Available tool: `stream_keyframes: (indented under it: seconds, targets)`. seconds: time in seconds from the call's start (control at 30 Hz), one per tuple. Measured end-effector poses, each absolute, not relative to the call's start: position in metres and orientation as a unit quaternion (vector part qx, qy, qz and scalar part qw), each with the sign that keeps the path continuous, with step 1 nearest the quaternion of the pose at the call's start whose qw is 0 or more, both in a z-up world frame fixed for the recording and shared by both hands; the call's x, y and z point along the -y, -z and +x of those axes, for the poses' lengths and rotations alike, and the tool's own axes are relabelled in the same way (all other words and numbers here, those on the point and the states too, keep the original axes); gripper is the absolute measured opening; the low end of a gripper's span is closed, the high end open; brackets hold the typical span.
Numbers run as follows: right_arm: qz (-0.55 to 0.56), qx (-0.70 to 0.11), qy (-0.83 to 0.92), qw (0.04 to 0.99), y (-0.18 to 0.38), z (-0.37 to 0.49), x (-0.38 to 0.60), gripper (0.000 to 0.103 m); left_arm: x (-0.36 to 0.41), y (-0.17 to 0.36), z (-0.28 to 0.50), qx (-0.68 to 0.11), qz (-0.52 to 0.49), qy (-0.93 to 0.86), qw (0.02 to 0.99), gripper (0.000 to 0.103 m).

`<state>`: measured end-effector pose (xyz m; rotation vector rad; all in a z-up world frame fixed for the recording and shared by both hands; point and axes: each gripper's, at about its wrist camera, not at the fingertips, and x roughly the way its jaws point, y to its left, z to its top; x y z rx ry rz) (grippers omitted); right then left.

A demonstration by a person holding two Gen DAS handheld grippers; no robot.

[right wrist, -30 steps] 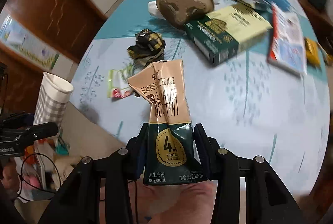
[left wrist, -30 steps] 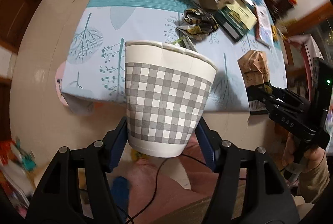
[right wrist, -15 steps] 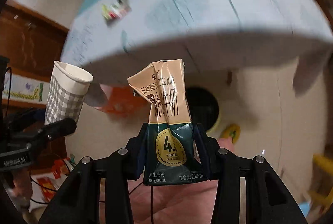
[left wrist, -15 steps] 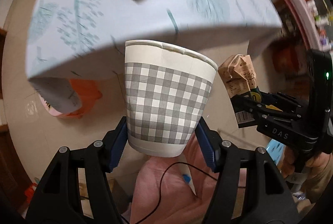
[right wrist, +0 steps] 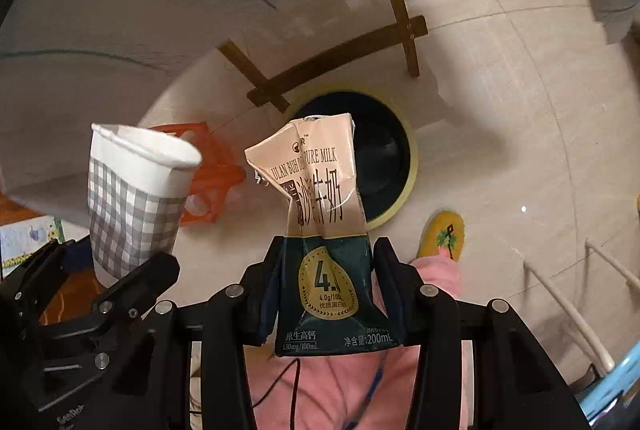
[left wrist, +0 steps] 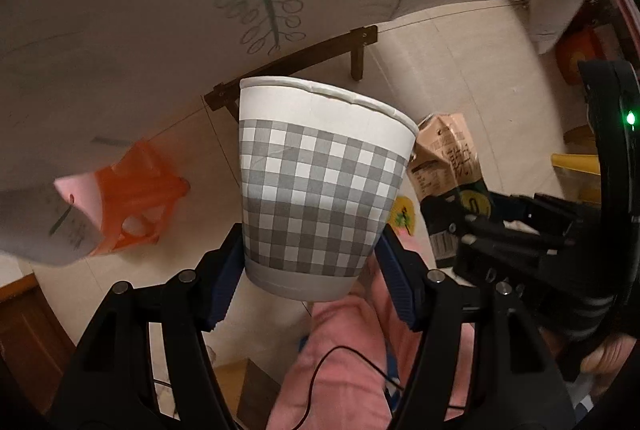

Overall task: Collect trash
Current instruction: 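Carry cup and carton to the black bin and open both tools, then raise both tools back toward the table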

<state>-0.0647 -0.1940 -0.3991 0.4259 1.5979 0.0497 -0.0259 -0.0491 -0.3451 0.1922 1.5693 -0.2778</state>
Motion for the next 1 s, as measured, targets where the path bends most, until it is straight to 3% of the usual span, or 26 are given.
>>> stream_keyframes:
  seconds: [0.07,0.2,0.27,0.4,0.77,1.0]
  targets:
    - [0.196,-0.708,-0.021,0.679,0.415,-0.057,0.193,0.046,0.052,0.357,-0.021,-0.698,0.090,0.116,0.700,0.062]
    - [0.202,-0.705,-0.008,0.680,0.437,-0.037,0.195,0.069,0.047,0.377,-0.007,-0.706,0.078,0.102,0.696,0.062]
    - [0.216,-0.697,-0.007,0.684,0.442,-0.028,0.200,0.071,0.046,0.382,-0.003,-0.709,0.071,0.097,0.695,0.066]
    - [0.219,-0.694,-0.010,0.686,0.442,-0.017,0.207,0.072,0.047,0.378,-0.004,-0.701,0.075,0.093,0.703,0.081]
    - [0.207,-0.690,-0.017,0.693,0.407,-0.012,0.207,0.072,0.031,0.336,-0.008,-0.687,0.080,0.085,0.717,0.081]
    - [0.178,-0.695,-0.038,0.695,0.353,-0.012,0.195,0.072,0.021,0.269,-0.024,-0.668,0.080,0.081,0.735,0.081]
